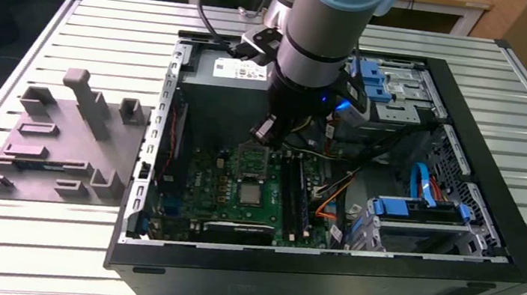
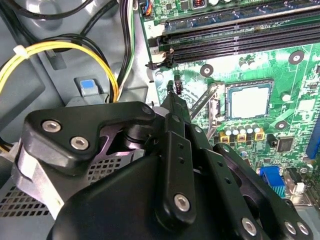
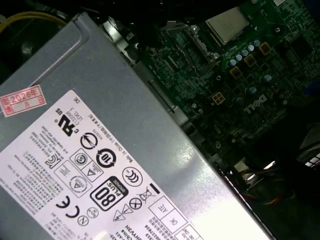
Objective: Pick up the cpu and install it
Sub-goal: 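Close the cpu cover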
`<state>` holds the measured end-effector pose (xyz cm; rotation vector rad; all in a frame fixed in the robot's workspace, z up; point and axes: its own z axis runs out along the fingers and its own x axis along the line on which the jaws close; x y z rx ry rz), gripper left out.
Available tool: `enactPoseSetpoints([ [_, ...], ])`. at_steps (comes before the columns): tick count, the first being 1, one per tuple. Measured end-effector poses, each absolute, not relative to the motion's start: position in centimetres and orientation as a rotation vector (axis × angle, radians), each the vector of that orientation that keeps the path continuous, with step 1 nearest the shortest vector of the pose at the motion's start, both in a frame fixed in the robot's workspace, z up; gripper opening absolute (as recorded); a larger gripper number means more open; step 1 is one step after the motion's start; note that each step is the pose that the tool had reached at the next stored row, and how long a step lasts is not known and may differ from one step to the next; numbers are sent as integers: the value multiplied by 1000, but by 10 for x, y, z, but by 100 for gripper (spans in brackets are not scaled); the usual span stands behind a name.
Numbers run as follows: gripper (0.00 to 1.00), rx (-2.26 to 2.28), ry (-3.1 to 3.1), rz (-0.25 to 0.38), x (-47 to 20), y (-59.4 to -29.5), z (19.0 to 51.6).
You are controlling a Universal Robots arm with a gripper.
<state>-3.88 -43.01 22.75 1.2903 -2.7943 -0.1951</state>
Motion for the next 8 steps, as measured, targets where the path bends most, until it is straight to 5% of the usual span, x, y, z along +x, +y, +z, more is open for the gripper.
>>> enactPoseSetpoints([
  [8, 11, 1302, -2789, -198, -39, -430, 233],
])
